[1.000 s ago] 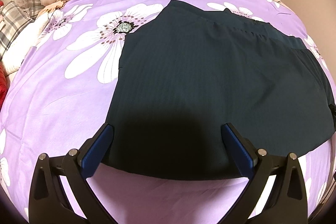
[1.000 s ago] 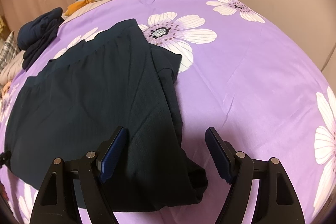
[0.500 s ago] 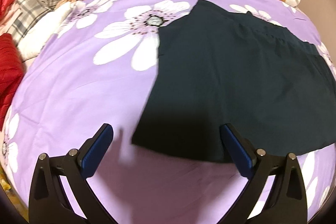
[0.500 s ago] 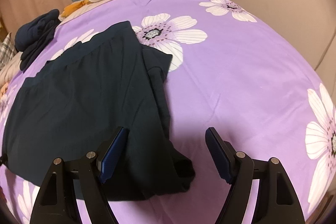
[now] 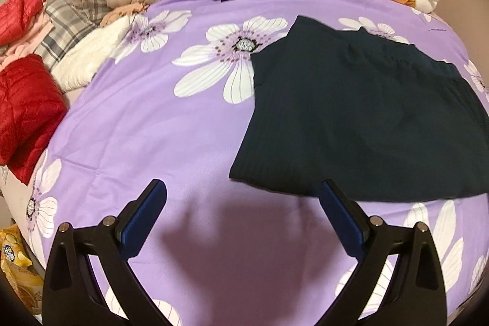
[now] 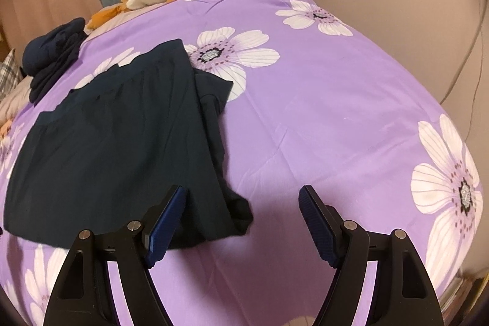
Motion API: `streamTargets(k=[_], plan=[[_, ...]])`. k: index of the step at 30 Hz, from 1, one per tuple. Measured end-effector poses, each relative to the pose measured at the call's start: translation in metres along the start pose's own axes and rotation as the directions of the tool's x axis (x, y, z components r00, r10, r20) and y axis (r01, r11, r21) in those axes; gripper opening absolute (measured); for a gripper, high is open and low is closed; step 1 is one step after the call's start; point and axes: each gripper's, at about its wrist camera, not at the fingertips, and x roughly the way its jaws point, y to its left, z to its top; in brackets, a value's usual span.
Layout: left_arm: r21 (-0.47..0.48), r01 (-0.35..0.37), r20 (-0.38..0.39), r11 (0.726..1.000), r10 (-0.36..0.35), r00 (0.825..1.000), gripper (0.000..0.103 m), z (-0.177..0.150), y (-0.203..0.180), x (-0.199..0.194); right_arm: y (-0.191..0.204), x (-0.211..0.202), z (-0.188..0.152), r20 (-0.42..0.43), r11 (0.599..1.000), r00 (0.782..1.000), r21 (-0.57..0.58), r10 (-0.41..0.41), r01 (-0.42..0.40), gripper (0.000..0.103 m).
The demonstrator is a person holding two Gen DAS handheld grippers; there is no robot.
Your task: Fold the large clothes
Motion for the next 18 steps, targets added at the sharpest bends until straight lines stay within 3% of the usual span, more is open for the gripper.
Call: streamTargets(k=[7,18], plan=[[0.013,0.025,0.026,1.0,-0.026,0.999,0.1,0.0,-0.013,-0.019,0.02,-0.015,-0.009,-0.004,0.998,1.0,-0.06,0.027,-0.027,0.076],[0.041,0.081,0.079,0.996,-0.084,0.993,0.102,0.0,-0.036,-0.065,0.091,-0.055,-0.021,-0.004,0.958,0.992,-0.258,0.129,-0.125,0.076]])
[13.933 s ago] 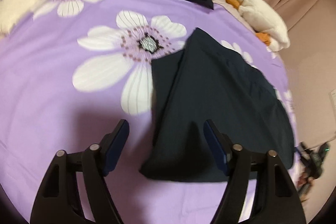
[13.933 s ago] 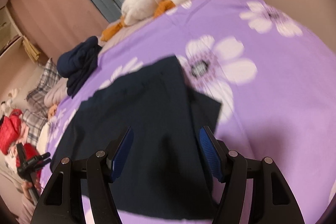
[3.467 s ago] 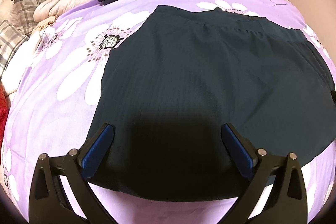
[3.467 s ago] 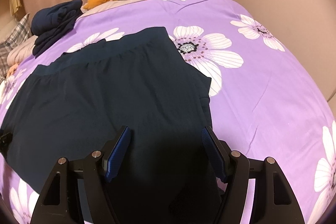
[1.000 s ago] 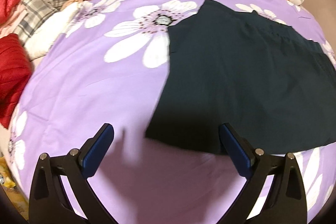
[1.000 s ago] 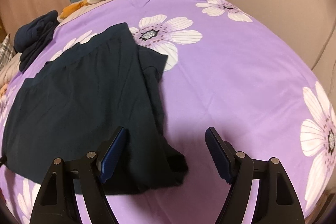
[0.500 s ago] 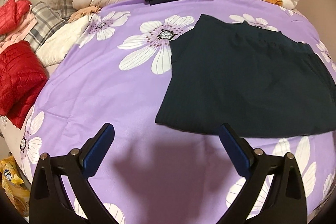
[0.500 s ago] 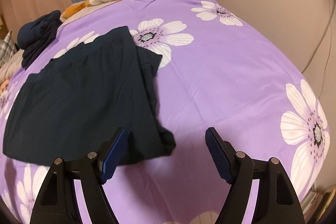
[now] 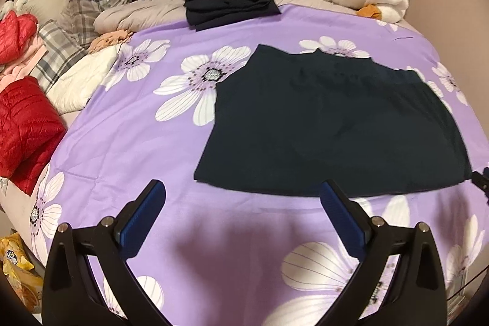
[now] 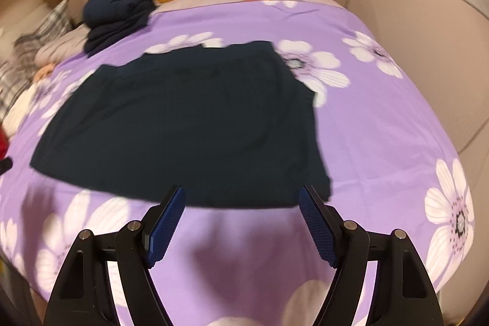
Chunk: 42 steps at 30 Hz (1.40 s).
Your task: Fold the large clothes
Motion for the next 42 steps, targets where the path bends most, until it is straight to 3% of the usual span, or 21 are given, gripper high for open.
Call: streamTargets(k=[7,11,15,20,24,26,29,33,39,42], plan=[[0.006,0.048,0.043,0.999,-0.048,0.998,0.102,0.006,-0.017,-0.042,0.029,-0.03,0.006,0.03,0.996,0.996,-0.048,0.082,-0.08,0.077],[0.016,0.062,0.071,0.998,-0.063,0.996,0.102,0.012,-0.027,-0.071,0.042,-0.056,0.012,0.072,0.991,0.99,-0.076,0.12,-0.115,0.096],[0.043,0.034,0.089,0.998,-0.038,0.995,0.102,0.02,-0.038,-0.103,0.055,-0.089,0.017,0.13,0.985,0.982,-0.12,0.136,-0.12,0.102],[0.041,0.072,0.118,0.997,-0.076,0.99,0.102,0.021,-0.043,-0.139,0.062,-0.126,0.025,0.207,0.982,0.965,-0.129,0.16,-0.135,0.102],[0.029,0.122,0.147,0.992,-0.125,0.981,0.102,0.023,-0.044,-0.167,0.065,-0.149,0.03,0.218,0.984,0.962,-0.114,0.162,-0.14,0.102],[0.031,0.108,0.157,0.994,-0.111,0.981,0.102,0.025,-0.046,-0.176,0.066,-0.159,0.029,0.225,0.983,0.96,-0.115,0.168,-0.145,0.102],[0.044,0.068,0.176,0.997,-0.075,0.982,0.102,0.024,-0.049,-0.187,0.066,-0.172,0.024,0.242,0.979,0.953,-0.127,0.185,-0.158,0.102],[0.064,0.072,0.157,0.995,-0.081,0.984,0.102,0.016,-0.055,-0.187,0.065,-0.176,0.015,0.263,0.98,0.948,-0.135,0.178,-0.147,0.102],[0.042,0.098,0.109,0.994,-0.102,0.989,0.102,0.002,-0.054,-0.177,0.064,-0.166,0.001,0.236,0.983,0.956,-0.105,0.172,-0.151,0.102],[0.036,0.071,0.106,0.997,-0.075,0.991,0.102,0.002,-0.055,-0.176,0.064,-0.164,-0.004,0.226,0.985,0.96,-0.085,0.167,-0.151,0.102]])
